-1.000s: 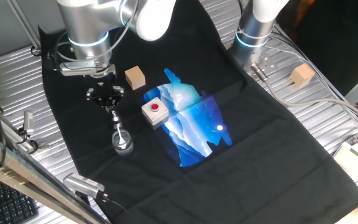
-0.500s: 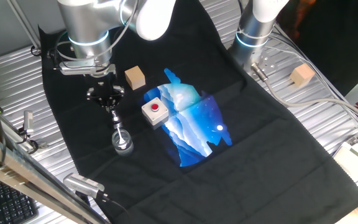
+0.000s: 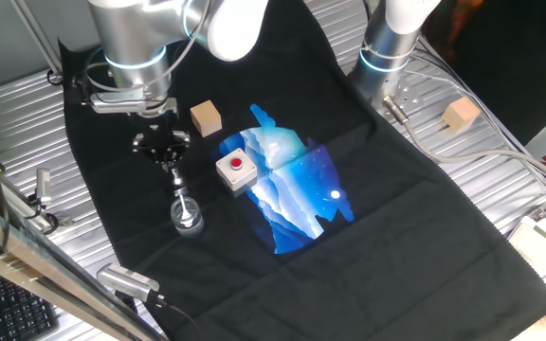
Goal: Screw the lid onto the jar
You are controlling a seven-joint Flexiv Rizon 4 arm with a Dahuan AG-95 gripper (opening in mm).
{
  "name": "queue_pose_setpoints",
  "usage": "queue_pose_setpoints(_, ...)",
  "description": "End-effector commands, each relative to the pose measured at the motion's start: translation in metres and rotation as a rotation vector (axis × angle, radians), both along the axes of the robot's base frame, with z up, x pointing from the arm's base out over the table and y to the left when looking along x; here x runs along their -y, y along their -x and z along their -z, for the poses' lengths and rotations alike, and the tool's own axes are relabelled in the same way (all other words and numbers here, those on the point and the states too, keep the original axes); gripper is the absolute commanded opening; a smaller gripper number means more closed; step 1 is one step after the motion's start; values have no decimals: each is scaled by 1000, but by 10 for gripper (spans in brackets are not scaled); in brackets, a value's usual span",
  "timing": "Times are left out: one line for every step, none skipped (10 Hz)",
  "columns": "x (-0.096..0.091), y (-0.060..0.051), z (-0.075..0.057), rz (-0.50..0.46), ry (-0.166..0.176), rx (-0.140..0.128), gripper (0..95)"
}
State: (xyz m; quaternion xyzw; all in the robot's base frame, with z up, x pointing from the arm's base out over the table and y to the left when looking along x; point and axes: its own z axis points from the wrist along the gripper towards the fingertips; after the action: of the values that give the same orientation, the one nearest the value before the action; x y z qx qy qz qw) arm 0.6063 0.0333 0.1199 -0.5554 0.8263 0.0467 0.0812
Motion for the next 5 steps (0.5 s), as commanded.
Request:
queue_pose_setpoints(-1, 0, 0, 3, -1, 0, 0)
queue_pose_setpoints(-2, 0, -1, 10, -2, -3, 0)
queue_pose_setpoints(-3, -1, -2, 12, -2, -4, 0)
queue_pose_setpoints(-4, -2, -3, 14, -3, -5, 0)
queue_pose_setpoints(-6, -3, -4, 17, -1, -6, 0)
